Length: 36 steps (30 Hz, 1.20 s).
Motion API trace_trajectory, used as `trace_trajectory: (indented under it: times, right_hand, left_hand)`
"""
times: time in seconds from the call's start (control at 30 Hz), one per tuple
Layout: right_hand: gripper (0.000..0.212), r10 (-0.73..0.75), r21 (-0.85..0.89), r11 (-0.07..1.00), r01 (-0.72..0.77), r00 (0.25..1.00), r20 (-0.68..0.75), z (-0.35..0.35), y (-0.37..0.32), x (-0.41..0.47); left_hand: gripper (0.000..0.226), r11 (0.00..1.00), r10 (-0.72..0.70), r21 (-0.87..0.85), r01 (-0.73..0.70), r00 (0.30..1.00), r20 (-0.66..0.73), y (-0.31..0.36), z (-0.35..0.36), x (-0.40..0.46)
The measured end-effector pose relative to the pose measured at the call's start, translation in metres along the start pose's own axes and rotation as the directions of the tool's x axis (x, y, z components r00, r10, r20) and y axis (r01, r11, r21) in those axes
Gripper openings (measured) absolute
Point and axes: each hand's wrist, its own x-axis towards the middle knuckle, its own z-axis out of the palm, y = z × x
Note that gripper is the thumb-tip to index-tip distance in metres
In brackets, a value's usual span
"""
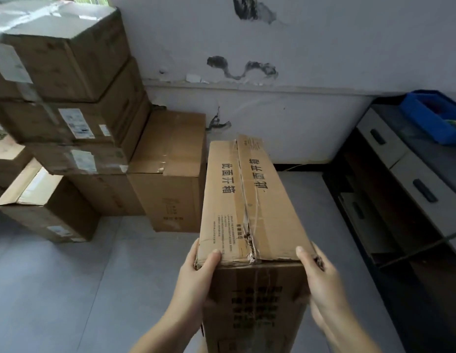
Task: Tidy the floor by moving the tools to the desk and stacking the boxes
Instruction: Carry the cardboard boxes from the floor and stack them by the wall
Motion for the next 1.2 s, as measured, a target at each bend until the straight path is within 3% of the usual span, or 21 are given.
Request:
trace_trajectory:
  times: [0.33, 0.53, 0.7, 0.87, 0.93, 1.07, 1.2]
  right_hand:
    - [0.045, 0.187, -0.065, 0.98, -0.189, 0.982, -0.035, 0.109, 0.025, 0.225]
    - [0.048, 0.314, -0.121, 0.942, -0.313, 0.949, -0.011, 0.14, 0.098, 0.326]
    - [0.041, 0.466, -0.166, 0.874, -0.457, 0.885, 0.018, 0.139, 0.175, 0.365]
    - [0.047, 0.464, -0.249, 0.859, -0.448, 0.886, 0.003, 0.135, 0.215, 0.39]
    - [0.051, 0.461, -0.266, 0.857, -0.442, 0.887, 0.011, 0.141, 0.225, 0.406]
    - [0.051, 0.411, -0.275, 0.884, -0.378, 0.909, 0.073, 0.167, 0.242, 0.453]
    - [0.053, 0.336, -0.298, 0.909, -0.291, 0.935, 0.11, 0.197, 0.266, 0.511]
  left_hand:
    - [0.035, 0.993, -0.073, 0.085, 0.079, 0.994, -0.076, 0.049, 0.019, 0.237]
    - [0.051, 0.976, -0.144, 0.138, 0.169, 0.974, -0.173, 0.002, 0.013, 0.356]
    - [0.053, 0.956, -0.256, 0.063, 0.285, 0.922, -0.291, -0.068, -0.006, 0.409]
    - [0.068, 0.899, -0.41, -0.046, 0.436, 0.798, -0.443, -0.115, -0.005, 0.438]
    - [0.056, 0.857, -0.514, -0.192, 0.478, 0.767, -0.384, -0.125, -0.005, 0.456]
    - [0.031, 0.825, -0.55, -0.323, 0.464, 0.792, -0.267, -0.128, -0.01, 0.509]
    - [0.04, 0.85, -0.501, -0.334, 0.407, 0.82, -0.278, -0.127, -0.019, 0.569]
